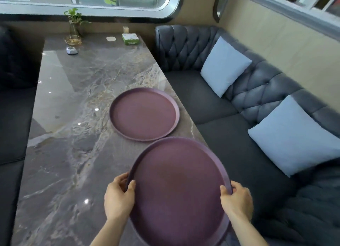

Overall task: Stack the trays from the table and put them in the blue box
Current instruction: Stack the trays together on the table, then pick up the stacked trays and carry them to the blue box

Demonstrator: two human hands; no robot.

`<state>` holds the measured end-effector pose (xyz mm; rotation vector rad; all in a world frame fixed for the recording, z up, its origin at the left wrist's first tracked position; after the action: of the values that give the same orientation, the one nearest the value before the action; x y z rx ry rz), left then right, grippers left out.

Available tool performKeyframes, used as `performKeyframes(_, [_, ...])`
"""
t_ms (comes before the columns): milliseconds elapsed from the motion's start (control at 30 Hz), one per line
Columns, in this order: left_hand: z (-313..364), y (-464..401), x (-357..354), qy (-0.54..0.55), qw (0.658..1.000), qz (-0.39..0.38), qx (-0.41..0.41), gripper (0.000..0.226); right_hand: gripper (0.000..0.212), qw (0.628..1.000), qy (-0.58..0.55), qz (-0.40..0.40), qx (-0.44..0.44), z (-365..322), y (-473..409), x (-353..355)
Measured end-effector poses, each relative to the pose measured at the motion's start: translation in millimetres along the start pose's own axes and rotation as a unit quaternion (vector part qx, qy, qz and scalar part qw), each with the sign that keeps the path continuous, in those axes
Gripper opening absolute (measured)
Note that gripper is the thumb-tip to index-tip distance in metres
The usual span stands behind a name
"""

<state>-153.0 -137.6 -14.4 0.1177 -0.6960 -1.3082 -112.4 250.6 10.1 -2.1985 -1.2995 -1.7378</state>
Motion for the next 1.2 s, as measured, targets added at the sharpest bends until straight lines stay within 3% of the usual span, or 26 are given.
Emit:
performKeyframes(300, [-18.3,-5.6,-38.7,-0.173,0.985,0.000,0.014,0.033,0.063,0.997,0.060,-0.051,-0.020,26.8,-25.6,-23.5])
performKeyframes(533, [-15.2,-6.6,-44.8,-0.198,0.980,0.022,0.006,0.031,0.041,0.999,0.038,-0.022,-0.008,33.3,-39.9,-17.5])
performKeyframes(833, [-20.7,-18.2,-45.0,-0.175,0.985,0.011,-0.002,0.028,0.040,1.000,-0.019,-0.016,-0.009,39.6,-49.7,-13.3])
performKeyframes(967, [-26.8,-26.6,-45.4,-0.185,0.981,-0.040,0.036,0.029,0.042,0.998,0.042,-0.042,-0.002,35.3,-43.5,-10.1])
performKeyframes(1100, [-28.4,-30.1,-38.0,-0.224,0.962,-0.113,0.108,0.029,0.049,0.968,0.228,-0.106,0.023,13.8,-31.7,-0.3])
performKeyframes(1200, [-20.2,-43.5,-22.1,-0.226,0.960,-0.108,0.124,0.030,0.046,0.954,0.274,-0.107,0.049,-16.2,-37.1,8.0])
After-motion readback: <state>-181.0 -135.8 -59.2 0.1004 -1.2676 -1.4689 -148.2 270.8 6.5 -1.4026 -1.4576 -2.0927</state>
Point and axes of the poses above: each hand's wrist, its own y-axis away from the middle knuckle, its own x-axis out of the back of the hand, z = x × y, the point moved 8 cm from there along -y, towards the middle knuckle, and after that the axes turned 11 degrees about -z, right-handed, at the moved point
